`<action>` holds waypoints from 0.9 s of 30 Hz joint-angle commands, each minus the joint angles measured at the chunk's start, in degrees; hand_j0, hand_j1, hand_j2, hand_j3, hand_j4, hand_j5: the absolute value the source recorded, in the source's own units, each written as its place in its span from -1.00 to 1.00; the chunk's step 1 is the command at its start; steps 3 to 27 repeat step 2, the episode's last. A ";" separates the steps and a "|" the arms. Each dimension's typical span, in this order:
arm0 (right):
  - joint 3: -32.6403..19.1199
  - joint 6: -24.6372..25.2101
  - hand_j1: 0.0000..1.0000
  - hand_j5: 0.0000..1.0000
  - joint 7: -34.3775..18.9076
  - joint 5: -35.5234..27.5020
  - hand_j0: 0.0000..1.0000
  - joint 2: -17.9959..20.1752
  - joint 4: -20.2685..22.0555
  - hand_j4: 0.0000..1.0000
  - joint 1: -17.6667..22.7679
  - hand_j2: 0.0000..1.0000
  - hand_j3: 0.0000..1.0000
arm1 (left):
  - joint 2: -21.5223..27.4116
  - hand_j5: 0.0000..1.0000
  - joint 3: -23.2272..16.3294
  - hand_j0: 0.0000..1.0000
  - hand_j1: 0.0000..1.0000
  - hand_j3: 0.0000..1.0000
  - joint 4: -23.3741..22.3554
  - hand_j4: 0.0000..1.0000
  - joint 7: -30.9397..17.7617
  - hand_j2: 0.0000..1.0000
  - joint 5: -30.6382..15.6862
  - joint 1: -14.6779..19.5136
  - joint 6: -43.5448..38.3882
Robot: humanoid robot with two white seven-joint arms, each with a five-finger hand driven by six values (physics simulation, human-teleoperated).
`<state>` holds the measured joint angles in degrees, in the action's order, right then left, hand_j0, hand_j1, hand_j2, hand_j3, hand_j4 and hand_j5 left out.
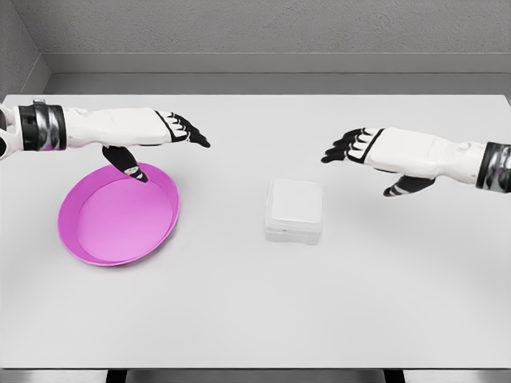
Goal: Pack egg into the box and close the box lid
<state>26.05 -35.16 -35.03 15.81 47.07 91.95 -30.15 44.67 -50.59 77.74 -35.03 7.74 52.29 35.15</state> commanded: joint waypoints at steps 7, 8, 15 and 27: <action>-0.12 0.16 1.00 1.00 0.03 -0.78 1.00 0.13 -0.28 1.00 0.00 1.00 1.00 | 0.06 1.00 0.05 1.00 1.00 1.00 -0.14 1.00 0.03 1.00 -0.27 0.00 -0.15; -0.12 0.16 1.00 1.00 0.03 -0.78 1.00 0.13 -0.28 1.00 0.00 1.00 1.00 | 0.06 1.00 0.05 1.00 1.00 1.00 -0.14 1.00 0.03 1.00 -0.27 0.00 -0.15; -0.12 0.16 1.00 1.00 0.03 -0.78 1.00 0.13 -0.28 1.00 0.00 1.00 1.00 | 0.06 1.00 0.05 1.00 1.00 1.00 -0.14 1.00 0.03 1.00 -0.27 0.00 -0.15; -0.12 0.16 1.00 1.00 0.03 -0.78 1.00 0.13 -0.28 1.00 0.00 1.00 1.00 | 0.06 1.00 0.05 1.00 1.00 1.00 -0.14 1.00 0.03 1.00 -0.27 0.00 -0.15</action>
